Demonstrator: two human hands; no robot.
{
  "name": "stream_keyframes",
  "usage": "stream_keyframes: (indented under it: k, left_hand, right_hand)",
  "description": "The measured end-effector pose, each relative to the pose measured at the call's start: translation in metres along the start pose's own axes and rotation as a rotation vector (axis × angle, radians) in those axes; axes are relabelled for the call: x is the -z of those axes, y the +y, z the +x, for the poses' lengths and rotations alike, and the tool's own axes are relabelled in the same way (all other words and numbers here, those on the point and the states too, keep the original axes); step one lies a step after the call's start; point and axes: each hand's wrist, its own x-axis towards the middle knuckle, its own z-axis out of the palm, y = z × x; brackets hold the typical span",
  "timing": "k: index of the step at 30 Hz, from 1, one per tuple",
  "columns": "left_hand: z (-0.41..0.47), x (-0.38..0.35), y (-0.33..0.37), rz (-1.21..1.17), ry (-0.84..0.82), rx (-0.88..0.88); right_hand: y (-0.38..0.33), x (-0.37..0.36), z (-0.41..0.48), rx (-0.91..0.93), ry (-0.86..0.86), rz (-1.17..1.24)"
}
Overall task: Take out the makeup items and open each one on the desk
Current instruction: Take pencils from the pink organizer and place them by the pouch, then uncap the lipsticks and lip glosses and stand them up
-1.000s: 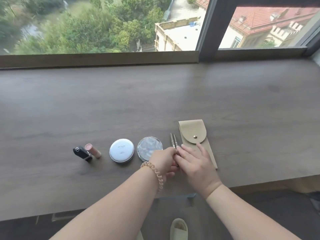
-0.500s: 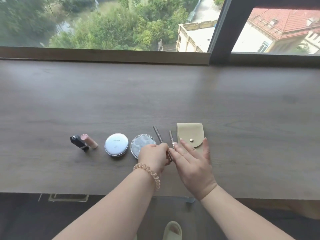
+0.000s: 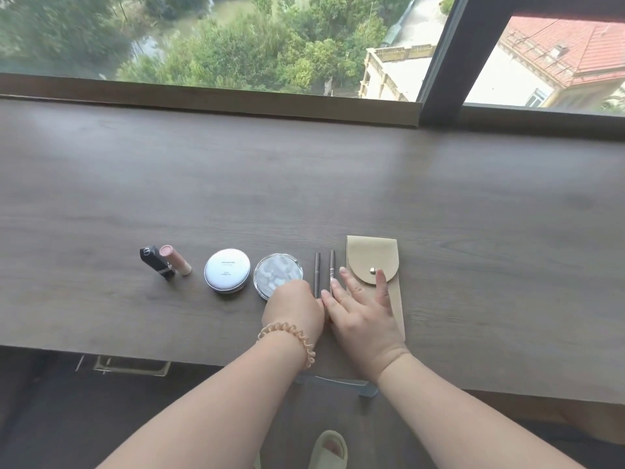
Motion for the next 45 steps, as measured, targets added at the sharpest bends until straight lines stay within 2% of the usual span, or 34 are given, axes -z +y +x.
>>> stream_keyframes:
  k: [5,12,16,21,29,35,40,45]
  left_hand:
    - [-0.003,-0.004,-0.003,0.050,0.087,-0.037]
    - [-0.013,0.005,-0.005,0.021,0.048,-0.002]
    - [-0.022,0.025,-0.009,-0.027,0.064,-0.020]
    - [-0.034,0.074,-0.028,-0.129,0.194,-0.001]
    - [-0.035,0.137,-0.107,-0.291,0.343,0.128]
    - [-0.029,0.165,-0.171,-0.271,0.305,0.152]
    - [-0.005,0.191,-0.225,-0.269,0.272,0.106]
    - [0.017,0.198,-0.259,-0.289,0.184,0.048]
  right_hand:
    - [-0.008,0.003,-0.006,-0.051,-0.118,0.041]
    - [-0.008,0.018,-0.006,-0.088,-0.266,0.105]
    - [-0.010,0.037,0.007,-0.109,-0.267,0.156]
    - [-0.023,0.062,0.038,-0.096,-0.196,0.255]
    - [-0.080,0.075,0.102,-0.056,-0.076,0.293]
    - [-0.147,0.068,0.147,-0.051,-0.092,0.317]
    - [-0.192,0.050,0.189,-0.117,-0.294,0.234]
    - [-0.209,0.023,0.209,-0.199,-0.320,0.231]
